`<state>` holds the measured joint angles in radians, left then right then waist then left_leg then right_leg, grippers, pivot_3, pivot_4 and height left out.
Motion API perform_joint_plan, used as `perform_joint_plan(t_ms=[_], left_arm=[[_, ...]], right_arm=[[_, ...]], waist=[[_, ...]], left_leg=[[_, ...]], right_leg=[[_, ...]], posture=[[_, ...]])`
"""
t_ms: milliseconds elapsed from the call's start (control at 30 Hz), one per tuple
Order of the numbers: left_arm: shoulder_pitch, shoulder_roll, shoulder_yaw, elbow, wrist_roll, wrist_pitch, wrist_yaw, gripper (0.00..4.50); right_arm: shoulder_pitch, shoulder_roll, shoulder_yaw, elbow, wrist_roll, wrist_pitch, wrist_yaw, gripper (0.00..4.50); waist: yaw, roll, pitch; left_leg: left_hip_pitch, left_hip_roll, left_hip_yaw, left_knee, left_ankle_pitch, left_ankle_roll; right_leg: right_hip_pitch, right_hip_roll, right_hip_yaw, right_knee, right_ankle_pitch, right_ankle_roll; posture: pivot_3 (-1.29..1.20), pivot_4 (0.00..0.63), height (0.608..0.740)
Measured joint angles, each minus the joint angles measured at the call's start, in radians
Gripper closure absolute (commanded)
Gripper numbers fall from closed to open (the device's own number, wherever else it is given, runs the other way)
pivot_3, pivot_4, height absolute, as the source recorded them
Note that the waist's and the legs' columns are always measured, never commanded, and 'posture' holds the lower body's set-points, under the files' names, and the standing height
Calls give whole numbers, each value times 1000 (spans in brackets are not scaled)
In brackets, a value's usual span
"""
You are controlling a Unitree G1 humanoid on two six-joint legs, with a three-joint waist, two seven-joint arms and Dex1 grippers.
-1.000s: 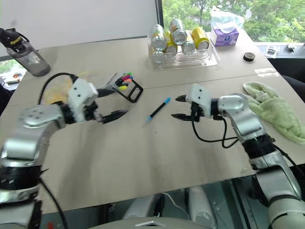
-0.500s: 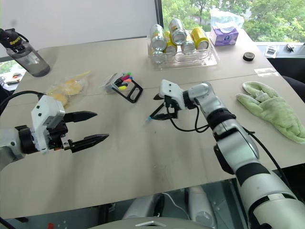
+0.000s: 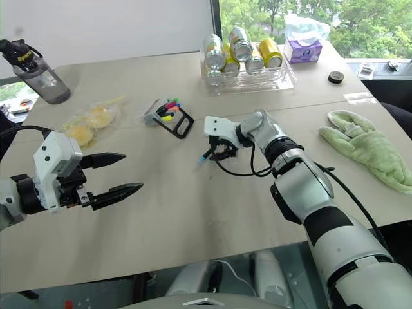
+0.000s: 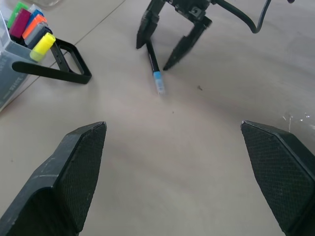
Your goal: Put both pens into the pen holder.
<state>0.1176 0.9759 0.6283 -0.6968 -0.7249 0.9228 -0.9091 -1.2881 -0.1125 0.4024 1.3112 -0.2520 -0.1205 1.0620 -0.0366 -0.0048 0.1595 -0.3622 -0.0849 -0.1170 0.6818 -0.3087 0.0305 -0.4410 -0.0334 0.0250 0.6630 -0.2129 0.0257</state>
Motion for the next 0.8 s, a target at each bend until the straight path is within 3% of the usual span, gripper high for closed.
perform_joint_plan(t_ms=[100,133,467,567,700,800], left_arm=[[-14,6,-11,13,-2,-17,-1,0],[-27,10,-19,19,-2,-22,-2,0],[-76,45,-92,94,14,-86,-23,0],[-76,48,-92,98,15,-94,-26,0],[-72,48,-91,101,15,-99,-27,0],[-61,47,-90,101,15,-102,-28,0]], right_arm=[[-16,-30,-2,-1,-21,28,0,4218],[-21,-40,-3,-2,-27,39,1,4482],[-11,-59,-29,-1,-44,31,27,4482],[-11,-71,-33,-1,-42,-18,62,3604],[-14,-74,-65,-1,-34,-61,68,1668],[-30,-51,-101,-1,-13,-71,36,1668]], waist=[[4,0,0],[3,0,-1],[-6,1,0],[-6,1,0],[-9,1,0],[-17,1,0]], left_leg=[[2,0,-2,0,1,-1],[3,0,-3,0,1,-1],[0,0,-3,-6,2,-4],[-1,0,-3,-8,2,-4],[-3,1,-2,-10,3,-5],[-3,2,-1,-12,4,-5]], right_leg=[[3,0,-2,0,1,-1],[3,0,-3,0,1,-2],[-2,0,-2,-1,2,-3],[-3,0,-2,-2,2,-3],[-7,1,-1,-3,2,-3],[-7,2,0,-3,1,-4]], posture=[[0,150,740],[0,150,740],[0,150,740],[0,150,740],[0,150,740],[0,150,740]])
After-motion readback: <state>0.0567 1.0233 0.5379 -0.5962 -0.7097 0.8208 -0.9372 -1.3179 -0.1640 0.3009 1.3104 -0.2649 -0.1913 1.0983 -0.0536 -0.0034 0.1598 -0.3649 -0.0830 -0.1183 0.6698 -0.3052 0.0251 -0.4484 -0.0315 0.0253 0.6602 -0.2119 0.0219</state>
